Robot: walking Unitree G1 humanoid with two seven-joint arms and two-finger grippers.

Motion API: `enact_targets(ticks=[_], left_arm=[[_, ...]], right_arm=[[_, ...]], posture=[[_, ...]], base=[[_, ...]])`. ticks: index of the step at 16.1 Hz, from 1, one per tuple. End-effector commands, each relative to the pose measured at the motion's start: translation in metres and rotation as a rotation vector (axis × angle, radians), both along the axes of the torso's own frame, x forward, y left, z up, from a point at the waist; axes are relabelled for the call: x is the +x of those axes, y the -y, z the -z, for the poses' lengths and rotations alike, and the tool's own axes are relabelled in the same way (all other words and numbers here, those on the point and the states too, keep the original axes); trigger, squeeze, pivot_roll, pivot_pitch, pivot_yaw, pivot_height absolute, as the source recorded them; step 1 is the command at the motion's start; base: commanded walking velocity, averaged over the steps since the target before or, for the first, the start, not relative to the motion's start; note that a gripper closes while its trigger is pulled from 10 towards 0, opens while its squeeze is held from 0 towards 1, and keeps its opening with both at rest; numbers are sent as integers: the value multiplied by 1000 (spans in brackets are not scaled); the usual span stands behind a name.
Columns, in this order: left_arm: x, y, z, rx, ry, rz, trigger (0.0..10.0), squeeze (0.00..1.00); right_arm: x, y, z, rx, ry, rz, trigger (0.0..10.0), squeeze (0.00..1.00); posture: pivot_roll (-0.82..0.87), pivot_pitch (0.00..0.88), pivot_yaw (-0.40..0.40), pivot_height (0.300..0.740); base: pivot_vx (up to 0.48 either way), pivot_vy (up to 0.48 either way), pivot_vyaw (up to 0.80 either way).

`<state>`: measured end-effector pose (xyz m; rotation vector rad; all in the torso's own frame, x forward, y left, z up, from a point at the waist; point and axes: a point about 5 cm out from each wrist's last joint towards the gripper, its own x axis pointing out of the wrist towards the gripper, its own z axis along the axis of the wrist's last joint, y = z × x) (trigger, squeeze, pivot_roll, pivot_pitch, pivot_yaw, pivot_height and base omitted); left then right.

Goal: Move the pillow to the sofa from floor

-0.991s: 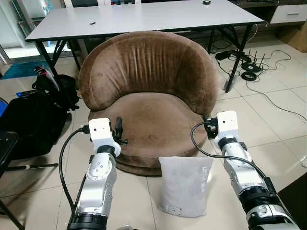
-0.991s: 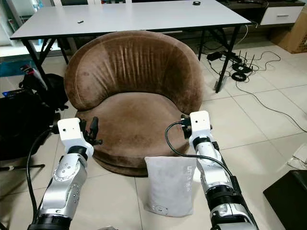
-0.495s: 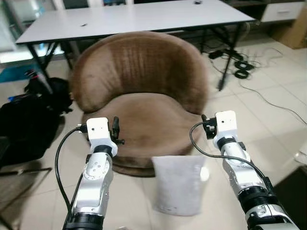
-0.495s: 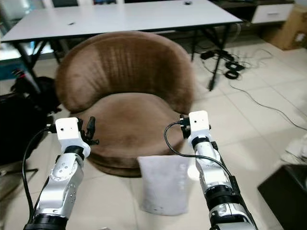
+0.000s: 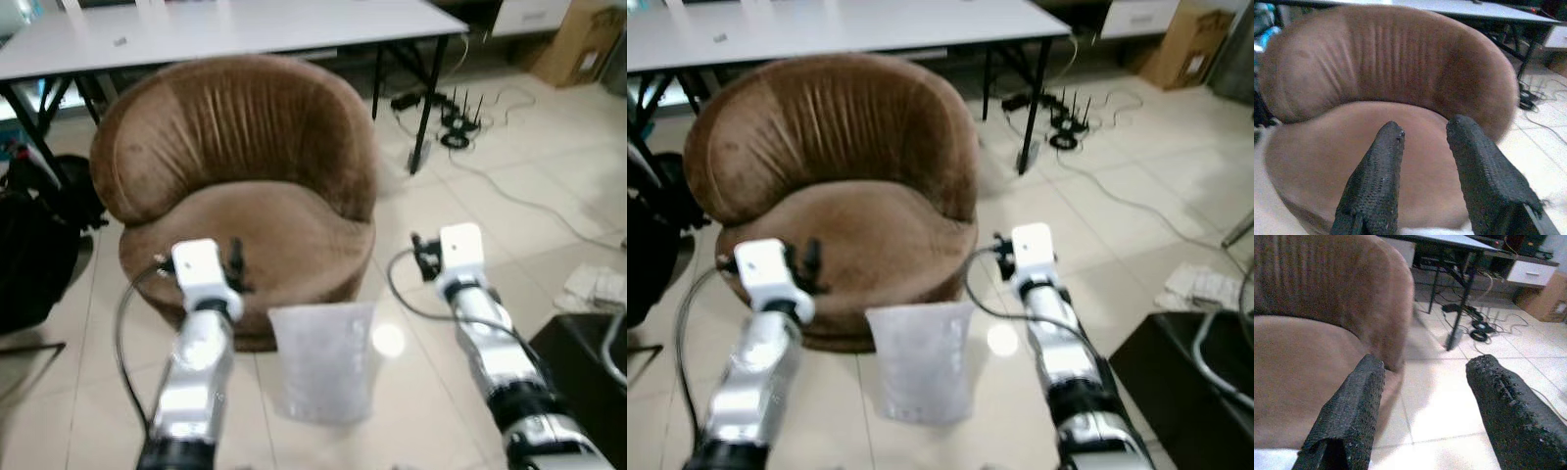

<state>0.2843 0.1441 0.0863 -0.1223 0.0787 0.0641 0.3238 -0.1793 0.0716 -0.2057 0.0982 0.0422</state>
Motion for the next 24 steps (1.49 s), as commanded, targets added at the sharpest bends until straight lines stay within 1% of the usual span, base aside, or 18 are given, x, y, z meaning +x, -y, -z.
enact_targets(ticks=[1, 6, 19, 24], left_arm=[[0, -2, -2, 4, 4, -12, 10000, 0], [-2, -2, 1, 5, -5, -13, 10000, 0], [0, -2, 0, 7, -5, -6, 10000, 0], [2, 1, 0, 5, -4, 4, 10000, 0]], right_arm=[[1, -3, -2, 10, 7, -4, 10000, 0], [0, -3, -1, 9, 3, -7, 10000, 0], [3, -4, -2, 5, 3, -6, 10000, 0], [4, 2, -4, -16, -1, -8, 10000, 0]], posture=[[-99, 0, 39, 740], [-97, 0, 36, 740], [-97, 0, 36, 740], [-106, 0, 36, 740]], base=[[0, 0, 0], [0, 0, 0], [0, 0, 0], [0, 0, 0]])
